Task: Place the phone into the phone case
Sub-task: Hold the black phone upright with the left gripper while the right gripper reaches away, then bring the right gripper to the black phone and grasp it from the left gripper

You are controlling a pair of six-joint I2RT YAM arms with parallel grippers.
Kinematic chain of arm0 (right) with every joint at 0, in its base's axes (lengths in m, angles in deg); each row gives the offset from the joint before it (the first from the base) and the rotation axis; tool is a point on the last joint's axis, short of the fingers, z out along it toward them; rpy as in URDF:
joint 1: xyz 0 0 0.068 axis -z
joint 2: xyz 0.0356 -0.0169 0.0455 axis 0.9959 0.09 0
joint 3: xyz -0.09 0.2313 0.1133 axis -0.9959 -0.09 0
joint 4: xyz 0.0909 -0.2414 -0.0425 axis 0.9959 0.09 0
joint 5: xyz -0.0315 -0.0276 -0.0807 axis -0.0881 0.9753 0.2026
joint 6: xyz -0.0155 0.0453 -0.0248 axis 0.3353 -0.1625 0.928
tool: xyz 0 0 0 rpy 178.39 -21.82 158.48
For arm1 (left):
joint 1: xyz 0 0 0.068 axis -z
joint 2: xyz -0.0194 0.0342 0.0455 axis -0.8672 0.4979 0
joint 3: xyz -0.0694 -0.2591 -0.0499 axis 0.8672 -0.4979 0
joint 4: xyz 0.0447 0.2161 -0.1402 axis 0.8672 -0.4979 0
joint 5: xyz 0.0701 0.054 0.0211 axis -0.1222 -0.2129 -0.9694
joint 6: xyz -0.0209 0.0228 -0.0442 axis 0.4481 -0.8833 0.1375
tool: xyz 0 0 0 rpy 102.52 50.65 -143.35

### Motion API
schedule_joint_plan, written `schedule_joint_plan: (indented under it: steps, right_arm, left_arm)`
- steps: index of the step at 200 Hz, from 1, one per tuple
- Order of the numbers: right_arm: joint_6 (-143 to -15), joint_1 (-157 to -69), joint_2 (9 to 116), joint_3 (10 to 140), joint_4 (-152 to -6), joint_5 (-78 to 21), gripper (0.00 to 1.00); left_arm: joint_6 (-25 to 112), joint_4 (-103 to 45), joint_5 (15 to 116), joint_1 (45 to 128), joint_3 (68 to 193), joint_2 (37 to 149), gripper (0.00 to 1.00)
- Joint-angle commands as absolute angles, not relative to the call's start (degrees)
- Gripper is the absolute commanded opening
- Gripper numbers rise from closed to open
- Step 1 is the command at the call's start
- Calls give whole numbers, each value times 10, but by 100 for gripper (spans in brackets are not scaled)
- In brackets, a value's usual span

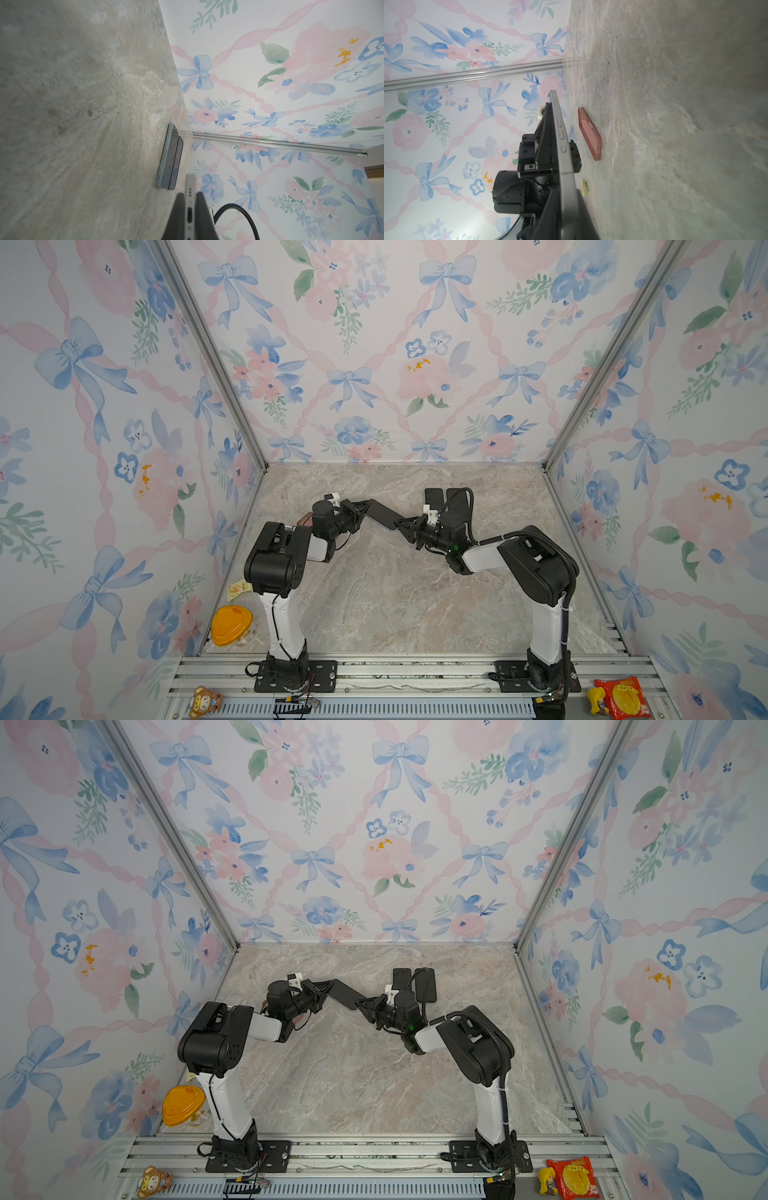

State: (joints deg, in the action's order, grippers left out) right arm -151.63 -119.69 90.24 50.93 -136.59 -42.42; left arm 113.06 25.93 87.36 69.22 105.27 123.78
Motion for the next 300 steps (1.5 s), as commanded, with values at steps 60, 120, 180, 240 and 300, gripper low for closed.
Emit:
schedule_joint_plan:
  steps: [60,120,180,240,300]
  right_arm:
    - [-1477,-1164,877,528,-1333,-512,0]
    - [-1167,-1094,762,608,-896,-675,0]
    - [-838,-1062,720,717,-541,-752,0]
    - [-708,-1085,697,730,-433,-804,0]
    - [-664,-1103,697,733,-399,-834,0]
  left_arm:
    - [1072,278,928,690,988,1201,42]
    - [903,25,986,657,973,1089,62]
    - [632,-367,1079,633,1115,1025,72]
    - [570,-406,1197,656,1128,1013,80]
    - [530,-406,1229,722,1094,1027,80]
